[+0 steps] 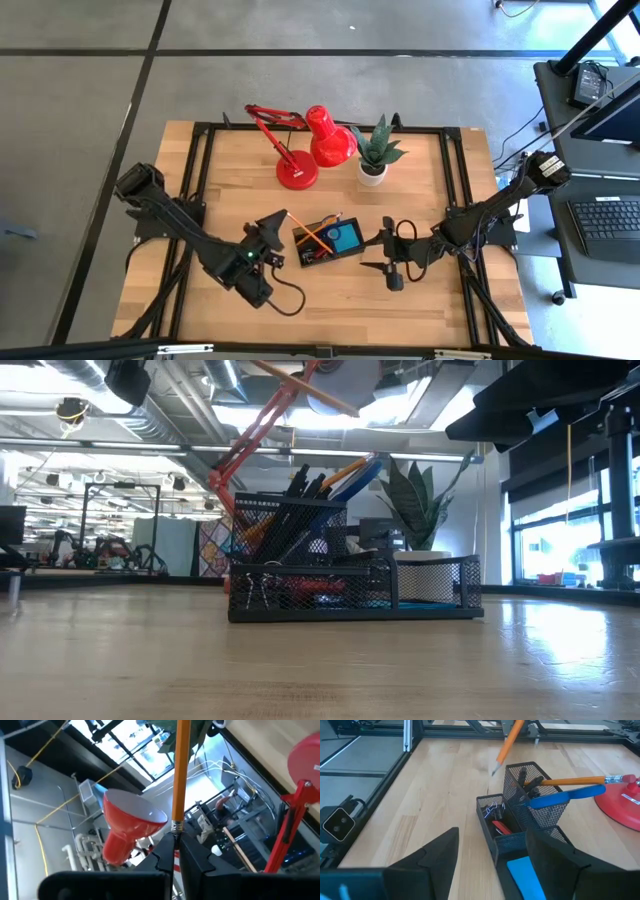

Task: Pick and place office supplies into organizer
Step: Put the yellow pencil into the black desk organizer

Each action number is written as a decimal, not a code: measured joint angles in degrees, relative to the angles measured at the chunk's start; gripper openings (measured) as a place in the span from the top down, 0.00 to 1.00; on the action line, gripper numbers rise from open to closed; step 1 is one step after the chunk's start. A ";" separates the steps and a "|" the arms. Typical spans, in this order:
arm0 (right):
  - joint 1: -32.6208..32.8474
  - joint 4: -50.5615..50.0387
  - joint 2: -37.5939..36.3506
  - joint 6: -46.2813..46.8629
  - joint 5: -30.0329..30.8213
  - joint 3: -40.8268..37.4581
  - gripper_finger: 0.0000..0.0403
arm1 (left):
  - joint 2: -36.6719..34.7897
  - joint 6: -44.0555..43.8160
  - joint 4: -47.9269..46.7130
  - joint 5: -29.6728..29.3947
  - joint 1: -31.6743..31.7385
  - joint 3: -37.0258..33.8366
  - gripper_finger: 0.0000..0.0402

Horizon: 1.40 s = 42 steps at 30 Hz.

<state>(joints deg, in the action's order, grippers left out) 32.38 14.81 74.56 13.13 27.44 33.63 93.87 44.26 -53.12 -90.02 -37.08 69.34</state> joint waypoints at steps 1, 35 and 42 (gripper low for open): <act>0.00 -0.02 0.00 0.01 -0.01 0.00 0.42 | -0.55 0.01 -0.07 0.00 0.14 0.00 0.98; -4.08 0.87 0.00 0.06 0.07 0.00 0.42 | -11.44 21.70 -8.94 6.89 4.20 -0.50 0.98; -6.15 0.87 0.00 0.22 0.07 0.00 0.42 | -11.39 27.79 -8.71 10.51 4.24 -0.50 0.98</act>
<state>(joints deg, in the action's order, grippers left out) 26.23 15.68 74.56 13.35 27.51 33.63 82.48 72.05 -61.84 -79.50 -32.84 68.84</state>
